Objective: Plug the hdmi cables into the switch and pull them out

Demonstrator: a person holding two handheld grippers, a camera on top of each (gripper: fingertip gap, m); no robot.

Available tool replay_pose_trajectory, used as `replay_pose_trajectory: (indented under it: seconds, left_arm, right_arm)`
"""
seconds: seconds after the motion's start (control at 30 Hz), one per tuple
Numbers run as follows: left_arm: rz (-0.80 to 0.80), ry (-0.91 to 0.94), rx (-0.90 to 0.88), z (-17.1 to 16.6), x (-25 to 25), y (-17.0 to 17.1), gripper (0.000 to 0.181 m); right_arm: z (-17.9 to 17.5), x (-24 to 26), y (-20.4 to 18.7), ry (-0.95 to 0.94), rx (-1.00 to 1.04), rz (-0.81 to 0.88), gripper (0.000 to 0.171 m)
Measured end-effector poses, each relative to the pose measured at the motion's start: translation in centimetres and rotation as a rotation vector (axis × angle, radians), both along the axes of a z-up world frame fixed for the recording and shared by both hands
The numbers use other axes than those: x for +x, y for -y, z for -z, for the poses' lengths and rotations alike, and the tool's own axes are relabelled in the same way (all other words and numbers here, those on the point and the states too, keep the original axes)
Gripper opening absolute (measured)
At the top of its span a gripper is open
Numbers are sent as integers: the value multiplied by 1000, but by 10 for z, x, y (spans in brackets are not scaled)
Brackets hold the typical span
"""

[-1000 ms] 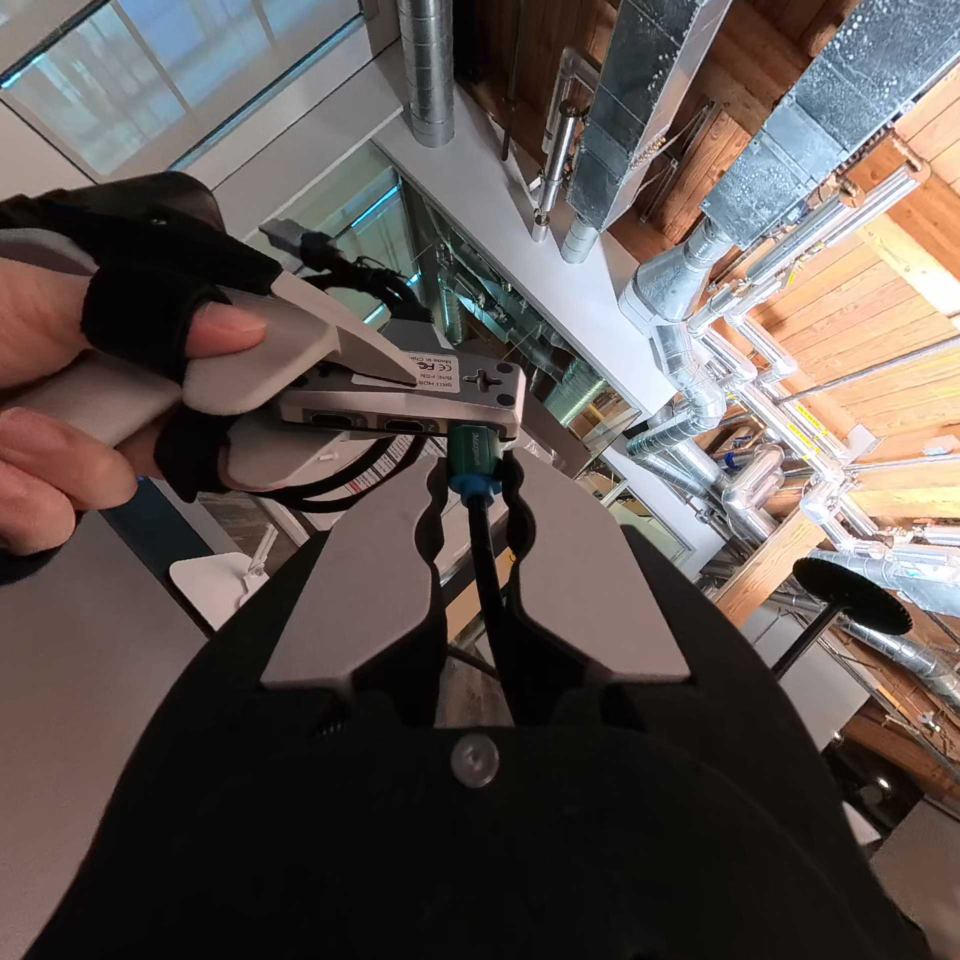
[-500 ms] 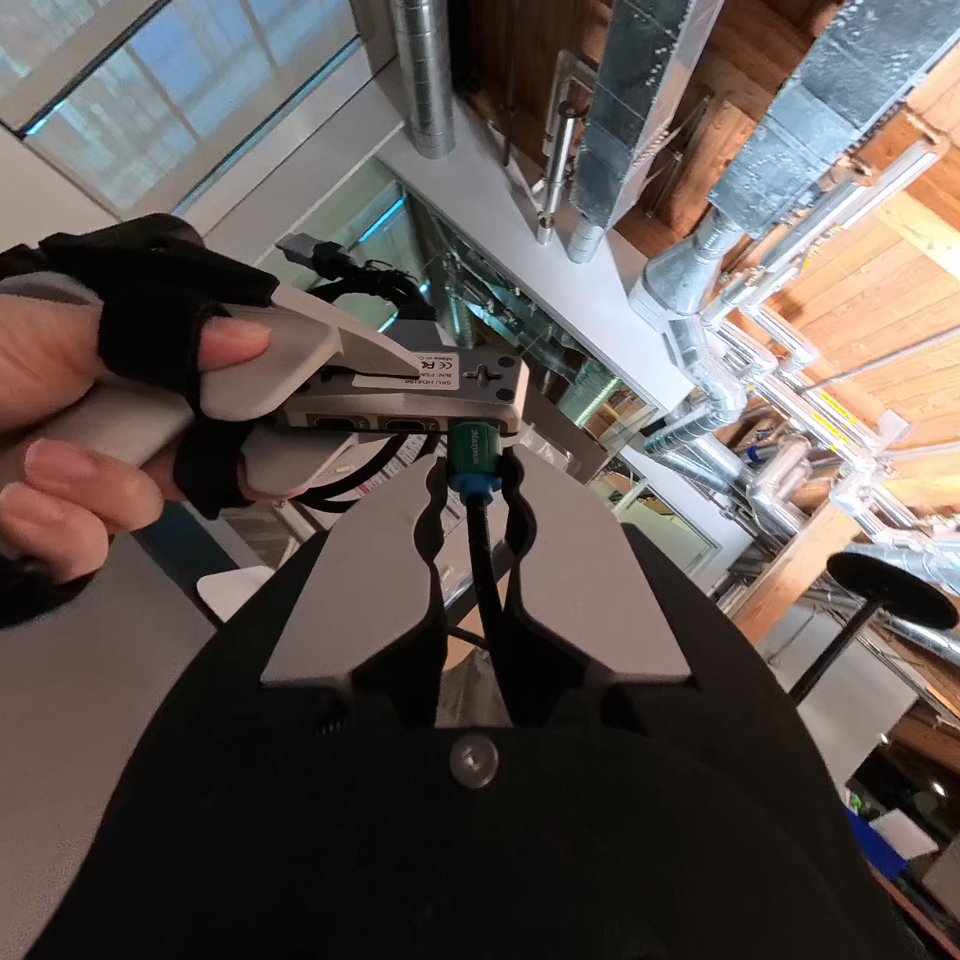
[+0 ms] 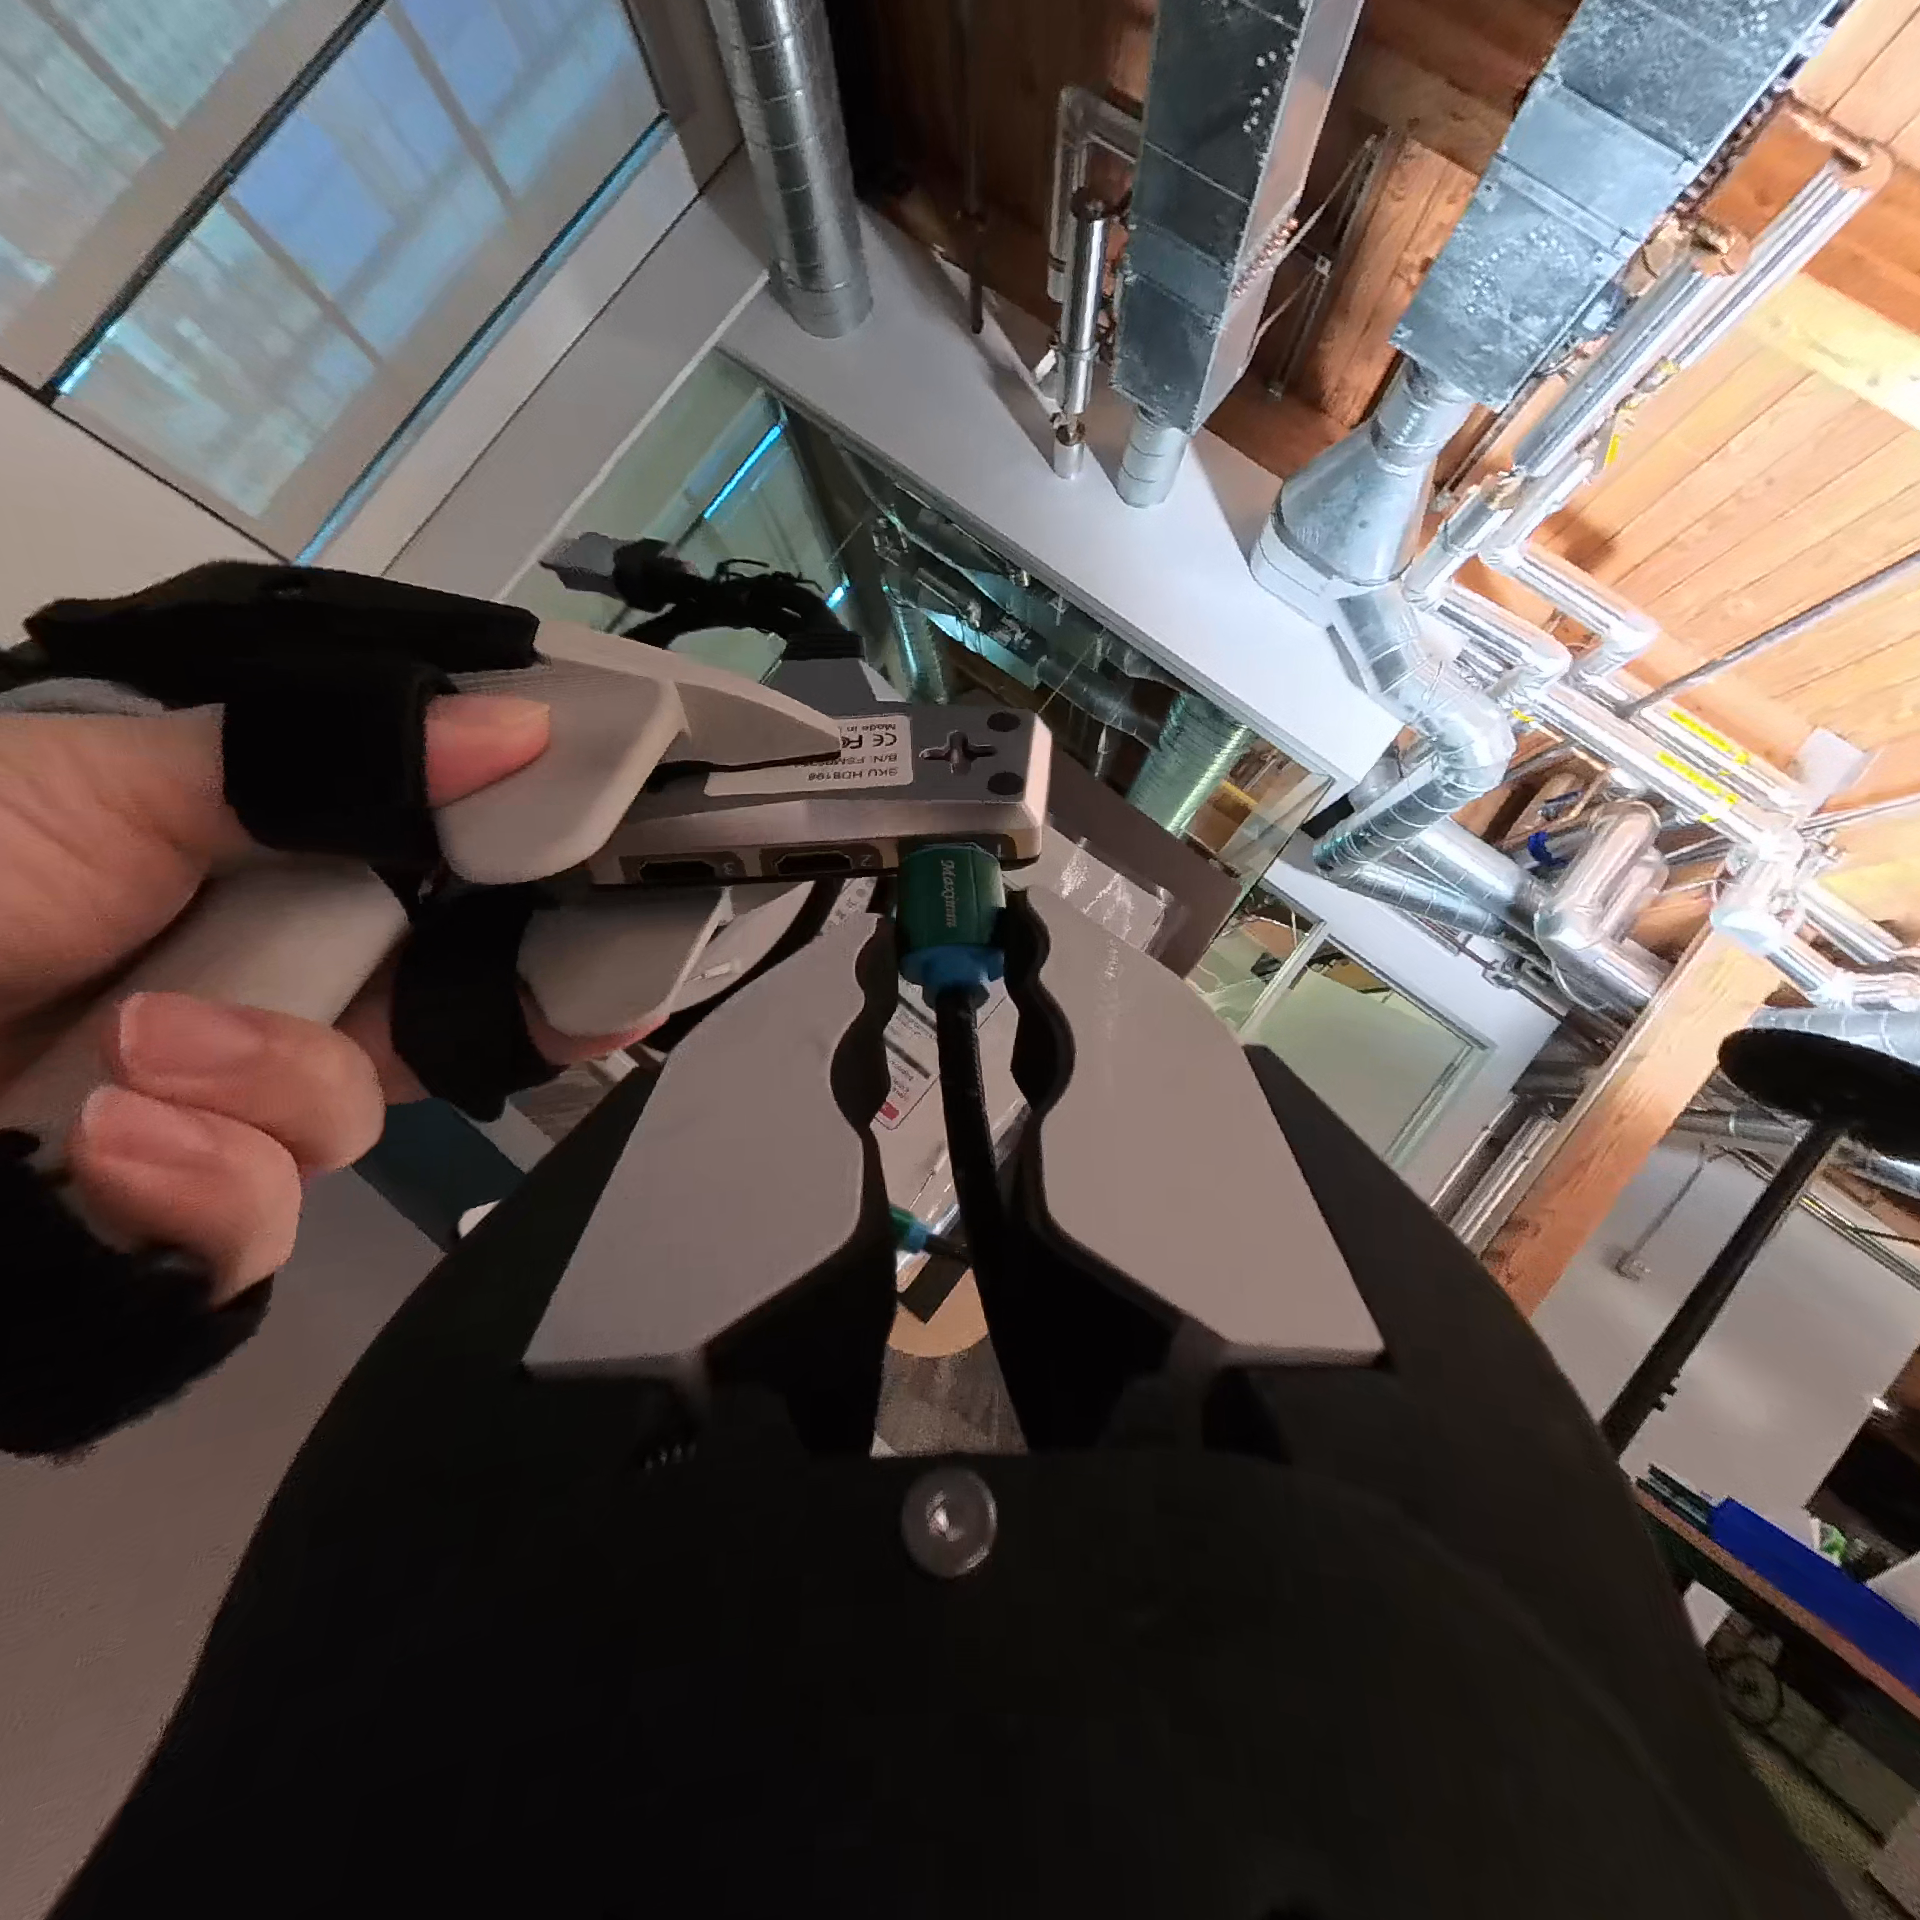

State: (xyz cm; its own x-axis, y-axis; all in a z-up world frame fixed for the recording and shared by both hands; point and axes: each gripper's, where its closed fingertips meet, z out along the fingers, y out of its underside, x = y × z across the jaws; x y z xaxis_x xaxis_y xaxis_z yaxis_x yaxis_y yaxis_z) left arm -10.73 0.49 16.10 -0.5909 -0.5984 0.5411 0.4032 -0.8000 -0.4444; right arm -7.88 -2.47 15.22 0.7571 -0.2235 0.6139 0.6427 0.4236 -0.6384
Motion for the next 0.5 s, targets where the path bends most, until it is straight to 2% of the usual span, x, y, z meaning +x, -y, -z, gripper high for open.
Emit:
replay_pose_trajectory:
  seconds: [0.07,0.3,0.37,0.43,0.5]
  left_arm:
    - [3,4,3,-1,-1,-1,20]
    - [-22,-29,265,-11,0,21,21]
    - [21,-47,297,-10,1,25,21]
    - [13,-65,309,-9,5,28,27]
    - [-13,-84,295,-7,6,24,23]
  right_arm:
    - [-1,-2,0,-4,1,7,21]
    - [-16,0,15,98,36,-37,21]
    - [-16,0,17,111,20,-71,21]
    - [-10,-3,13,113,-6,-89,21]
    - [-7,-3,10,126,0,-70,21]
